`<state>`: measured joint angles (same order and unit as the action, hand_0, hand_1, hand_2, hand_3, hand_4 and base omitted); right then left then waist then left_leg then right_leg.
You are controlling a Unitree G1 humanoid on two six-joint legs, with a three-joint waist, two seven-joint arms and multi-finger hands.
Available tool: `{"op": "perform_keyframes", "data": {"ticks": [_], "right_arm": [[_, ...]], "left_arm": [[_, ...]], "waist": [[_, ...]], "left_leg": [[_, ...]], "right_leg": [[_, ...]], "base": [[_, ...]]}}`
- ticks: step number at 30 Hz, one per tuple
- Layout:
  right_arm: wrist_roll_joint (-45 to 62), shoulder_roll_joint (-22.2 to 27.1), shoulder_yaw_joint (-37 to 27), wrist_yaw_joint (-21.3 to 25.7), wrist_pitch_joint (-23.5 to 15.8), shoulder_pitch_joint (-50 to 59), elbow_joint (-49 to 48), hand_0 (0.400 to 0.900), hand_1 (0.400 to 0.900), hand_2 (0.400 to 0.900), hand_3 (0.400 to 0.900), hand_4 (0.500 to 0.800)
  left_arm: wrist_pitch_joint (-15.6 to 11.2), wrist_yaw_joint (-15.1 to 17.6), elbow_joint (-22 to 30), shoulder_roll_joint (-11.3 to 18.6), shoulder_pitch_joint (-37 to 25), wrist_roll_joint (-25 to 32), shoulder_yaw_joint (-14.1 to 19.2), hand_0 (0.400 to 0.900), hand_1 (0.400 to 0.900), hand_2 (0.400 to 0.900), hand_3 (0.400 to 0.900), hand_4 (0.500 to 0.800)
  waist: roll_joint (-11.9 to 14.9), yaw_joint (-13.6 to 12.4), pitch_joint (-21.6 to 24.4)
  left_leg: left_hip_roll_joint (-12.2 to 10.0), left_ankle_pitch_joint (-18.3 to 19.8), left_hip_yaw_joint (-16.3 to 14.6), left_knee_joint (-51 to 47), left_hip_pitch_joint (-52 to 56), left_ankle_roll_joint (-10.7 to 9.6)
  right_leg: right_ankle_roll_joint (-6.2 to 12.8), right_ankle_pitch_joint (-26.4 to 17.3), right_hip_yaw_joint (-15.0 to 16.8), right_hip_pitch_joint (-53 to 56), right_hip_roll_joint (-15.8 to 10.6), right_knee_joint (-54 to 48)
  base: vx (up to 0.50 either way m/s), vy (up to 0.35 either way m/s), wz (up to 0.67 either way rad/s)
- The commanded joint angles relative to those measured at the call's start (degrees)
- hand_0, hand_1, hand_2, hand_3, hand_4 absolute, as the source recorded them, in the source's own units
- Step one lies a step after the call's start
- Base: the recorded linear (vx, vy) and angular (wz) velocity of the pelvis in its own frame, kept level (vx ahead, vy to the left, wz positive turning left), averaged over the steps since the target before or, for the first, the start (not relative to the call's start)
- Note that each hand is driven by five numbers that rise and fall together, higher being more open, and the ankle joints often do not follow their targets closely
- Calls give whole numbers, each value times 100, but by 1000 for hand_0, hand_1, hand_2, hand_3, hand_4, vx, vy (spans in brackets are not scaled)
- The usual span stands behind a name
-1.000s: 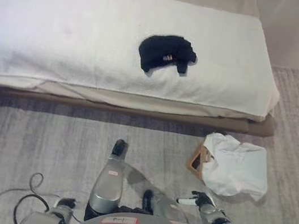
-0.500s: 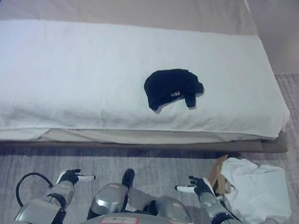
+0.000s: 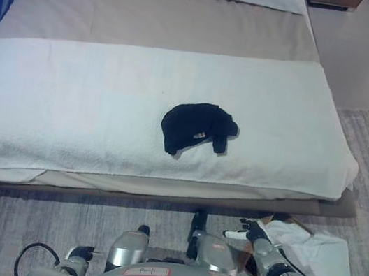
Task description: Put the clothes on the bed into the basket.
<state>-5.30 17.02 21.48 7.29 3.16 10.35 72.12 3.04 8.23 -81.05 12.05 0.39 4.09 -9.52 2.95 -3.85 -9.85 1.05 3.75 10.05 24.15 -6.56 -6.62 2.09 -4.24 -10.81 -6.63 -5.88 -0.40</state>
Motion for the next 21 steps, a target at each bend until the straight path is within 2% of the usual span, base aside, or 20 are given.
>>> {"op": "perform_keyframes", "data": {"ticks": [1, 3, 4, 6, 7, 8, 9, 14, 19, 21], "right_arm": [[-263, 680, 324, 366, -20, 845, -335, 900, 900, 900, 900, 800], [-318, 776, 388, 417, -15, 1027, -403, 900, 900, 900, 900, 800], [-360, 907, 471, 473, -45, 1329, -586, 900, 900, 900, 900, 800], [-465, 919, 668, 541, -22, 1681, -784, 900, 900, 900, 900, 800], [-487, 926, 760, 569, -31, 1861, -949, 900, 900, 900, 900, 800], [-541, 966, 847, 539, -33, 2033, -1210, 900, 900, 900, 900, 800], [-615, 944, 881, 548, -13, 2051, -1334, 900, 900, 900, 900, 800], [-685, 977, 1216, 800, 61, 3329, -1545, 900, 900, 900, 900, 800], [-730, 866, 1566, 924, 156, 4540, -1063, 900, 900, 900, 900, 800], [-782, 774, 1802, 840, 186, 4973, -857, 900, 900, 900, 900, 800]], "left_arm": [[-60, 261, 243, 291, -206, -34, -58, 900, 900, 900, 900, 800], [-87, 306, 304, 286, -202, -16, -100, 900, 900, 900, 900, 800], [-103, 369, 288, 255, -142, -3, -136, 900, 900, 900, 900, 800], [-74, 437, 176, 247, -117, 44, -142, 900, 900, 900, 900, 800], [-80, 497, 153, 257, -143, 85, -125, 900, 900, 900, 900, 800], [-68, 533, 97, 240, -82, 91, -50, 900, 900, 900, 900, 800], [-55, 538, 87, 221, -73, 71, -42, 900, 900, 900, 900, 800], [-146, 716, 172, 293, -245, 279, -152, 900, 900, 900, 900, 800], [-163, 884, 178, 345, -443, 452, -276, 900, 900, 900, 900, 800], [-175, 882, 173, 387, -477, 565, -301, 900, 900, 900, 900, 800]], "waist": [[-61, -56, -331], [-85, -111, -355], [-185, -169, -357], [-323, -313, -401], [-351, -383, -443], [-358, -341, -401], [-369, -345, -404], [-245, -490, -564], [-104, -603, -928], [-59, -665, -1001]], "left_leg": [[278, -317, -351, -140, -393, 293], [236, -224, -414, -451, -479, 319], [-7, -560, -432, -1411, -541, 268], [-159, -1131, -267, -2283, -746, 257], [-184, -1281, -163, -2505, -773, 222], [-248, -1200, -259, -2580, -677, 256], [-290, -1275, -361, -2662, -675, 217], [-235, -1426, -424, -2856, -1044, 250], [-213, -1475, -410, -2816, -1160, 280], [-203, -1490, -353, -2804, -1222, 285]], "right_leg": [[129, -129, 176, -254, -37, 334], [144, -87, 206, -231, -1, 301], [192, -36, 283, -213, 120, 252], [178, 40, 386, -201, 289, 250], [178, 79, 466, -198, 344, 264], [216, 107, 510, -221, 356, 245], [237, 55, 524, -258, 365, 183], [262, -181, 604, -921, 332, 94], [238, -178, 580, -1058, 288, 257], [244, -181, 547, -1082, 281, 251]], "base": [[153, -83, -9], [149, 7, -18], [171, 85, -37], [202, 103, -53], [164, 86, -41], [87, 77, -35], [6, 96, -28], [-55, 81, -19], [21, 36, 1], [18, 4, 11]]}}
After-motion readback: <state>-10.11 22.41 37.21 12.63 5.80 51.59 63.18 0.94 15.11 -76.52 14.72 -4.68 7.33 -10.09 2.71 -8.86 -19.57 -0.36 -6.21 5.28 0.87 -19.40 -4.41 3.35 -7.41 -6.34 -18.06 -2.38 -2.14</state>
